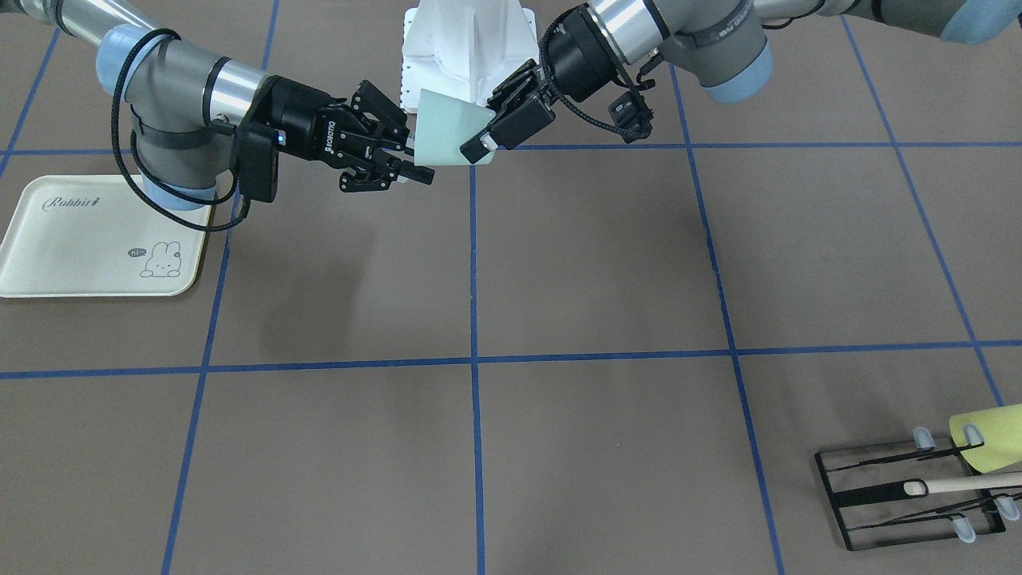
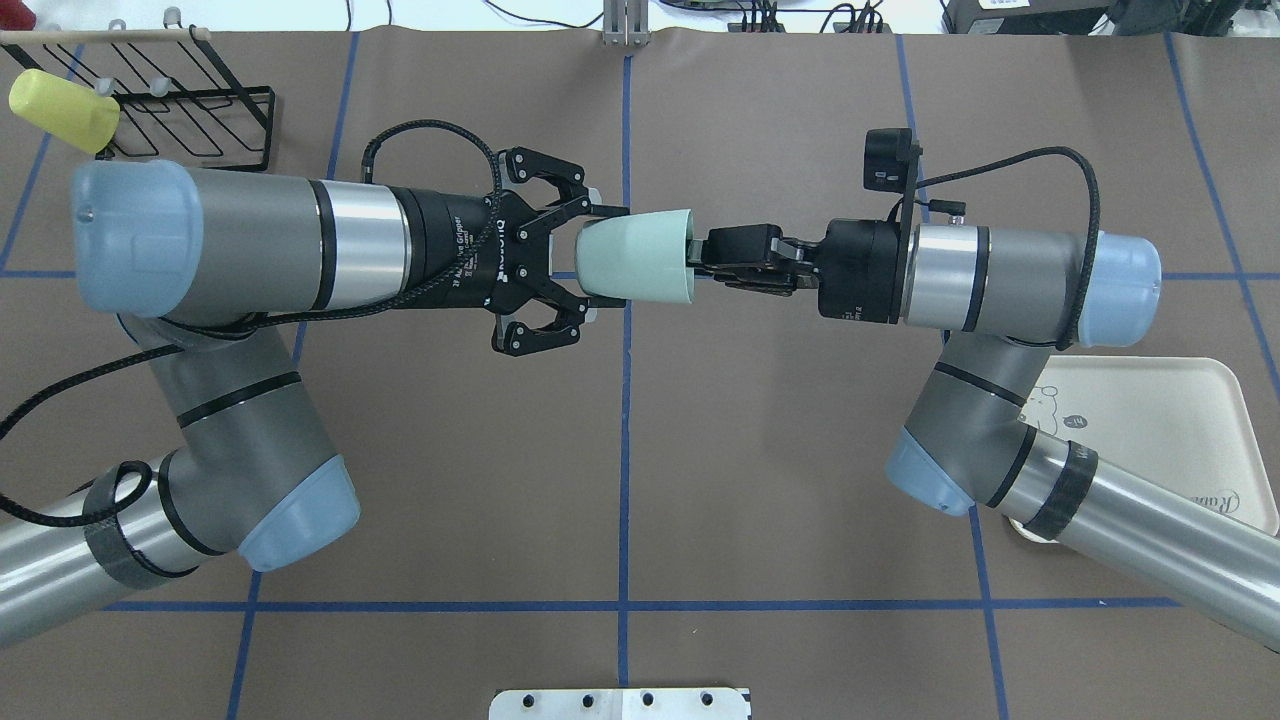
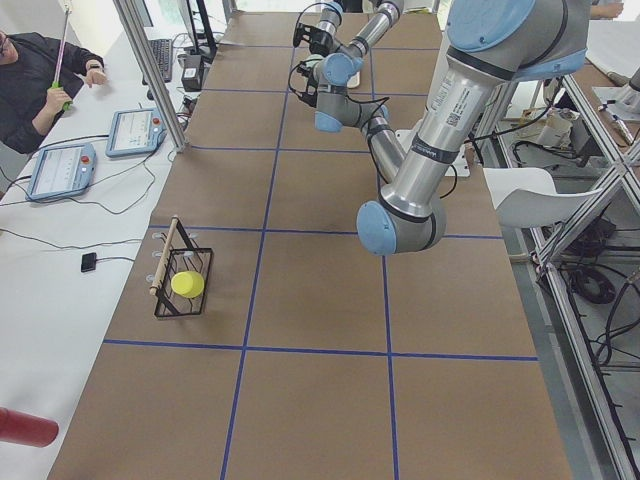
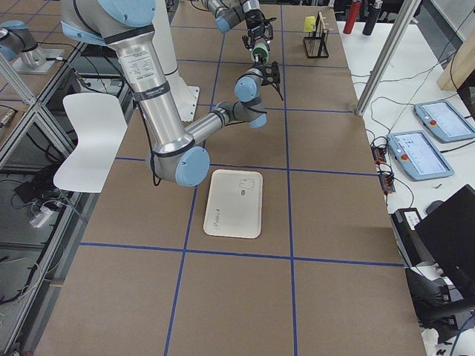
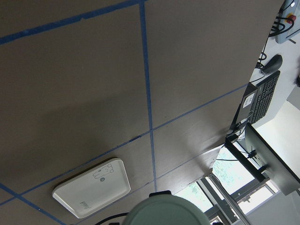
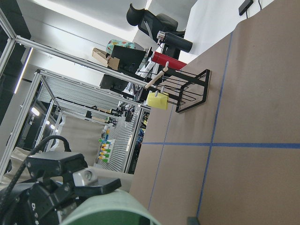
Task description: Left arm grabs green cup and hands to right arm on tray
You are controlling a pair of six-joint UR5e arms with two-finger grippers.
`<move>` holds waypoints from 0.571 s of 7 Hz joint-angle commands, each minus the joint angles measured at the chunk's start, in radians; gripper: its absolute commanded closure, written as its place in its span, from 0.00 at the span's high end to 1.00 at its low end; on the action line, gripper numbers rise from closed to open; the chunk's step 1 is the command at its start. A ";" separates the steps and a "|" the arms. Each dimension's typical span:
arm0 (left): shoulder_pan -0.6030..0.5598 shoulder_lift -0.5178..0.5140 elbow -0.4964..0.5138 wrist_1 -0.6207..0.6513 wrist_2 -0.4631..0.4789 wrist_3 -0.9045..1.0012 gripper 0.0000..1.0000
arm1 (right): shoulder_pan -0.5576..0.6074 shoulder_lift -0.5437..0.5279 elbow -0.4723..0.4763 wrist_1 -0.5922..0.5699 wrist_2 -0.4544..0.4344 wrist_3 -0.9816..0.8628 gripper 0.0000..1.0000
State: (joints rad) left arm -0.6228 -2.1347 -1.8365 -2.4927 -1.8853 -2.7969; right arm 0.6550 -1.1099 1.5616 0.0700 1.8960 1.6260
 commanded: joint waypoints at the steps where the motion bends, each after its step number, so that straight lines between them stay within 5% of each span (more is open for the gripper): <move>1: 0.000 -0.001 0.000 0.000 0.000 -0.001 0.13 | 0.000 0.001 0.000 0.001 0.000 0.000 0.30; 4: 0.002 -0.001 0.000 0.000 0.000 -0.001 0.14 | 0.000 0.001 0.000 0.001 0.000 0.000 0.00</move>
State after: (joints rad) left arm -0.6227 -2.1352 -1.8361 -2.4927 -1.8852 -2.7980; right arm 0.6551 -1.1093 1.5615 0.0705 1.8960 1.6260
